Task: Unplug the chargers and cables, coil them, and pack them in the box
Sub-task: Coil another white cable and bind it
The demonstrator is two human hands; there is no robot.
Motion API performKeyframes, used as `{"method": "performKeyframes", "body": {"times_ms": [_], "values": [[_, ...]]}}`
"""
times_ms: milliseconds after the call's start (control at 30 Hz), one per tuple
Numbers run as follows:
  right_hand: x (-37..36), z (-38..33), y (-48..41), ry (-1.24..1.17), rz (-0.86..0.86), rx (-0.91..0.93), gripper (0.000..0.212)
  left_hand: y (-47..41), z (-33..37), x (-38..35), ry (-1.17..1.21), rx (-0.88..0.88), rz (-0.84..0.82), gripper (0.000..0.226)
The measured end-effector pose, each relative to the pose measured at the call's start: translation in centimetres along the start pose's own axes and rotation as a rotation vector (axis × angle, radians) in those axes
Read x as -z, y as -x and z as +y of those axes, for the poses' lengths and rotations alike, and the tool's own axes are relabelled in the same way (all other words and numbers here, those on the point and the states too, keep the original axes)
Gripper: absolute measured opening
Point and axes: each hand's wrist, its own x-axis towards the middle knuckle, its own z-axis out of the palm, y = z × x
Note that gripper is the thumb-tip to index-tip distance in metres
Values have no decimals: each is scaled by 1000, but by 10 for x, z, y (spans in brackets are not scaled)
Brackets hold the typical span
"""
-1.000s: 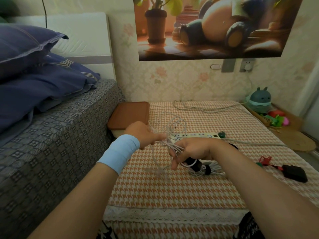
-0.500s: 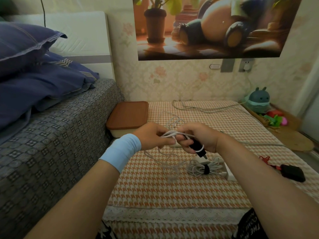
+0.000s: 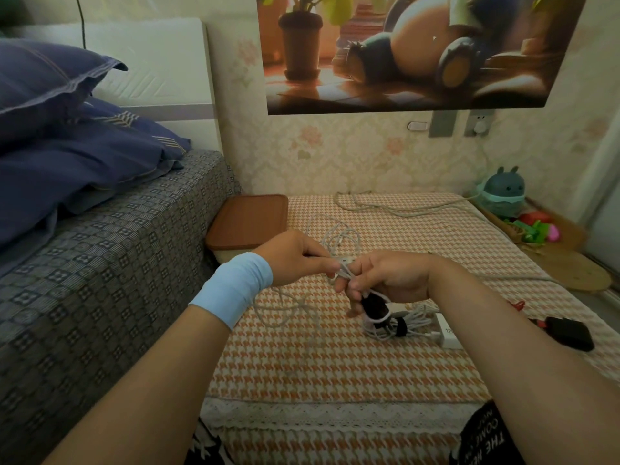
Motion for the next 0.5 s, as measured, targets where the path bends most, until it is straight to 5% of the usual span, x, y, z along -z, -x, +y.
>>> {"method": "performKeyframes", "body": {"times_ms": [100,233,333,500], "values": [[0,-5,-1,-110,51,-18,15,2,4,0,8,28,38,34],[1,-17,2,-155,157,32,11,9,5,11,68,310,-105,44],[7,-13,2,-159,279,85,29,13,-7,14,136,412,-190,39],[4,-9,1,73,450,115,43,13,-19,21,377,363,65,37]]}}
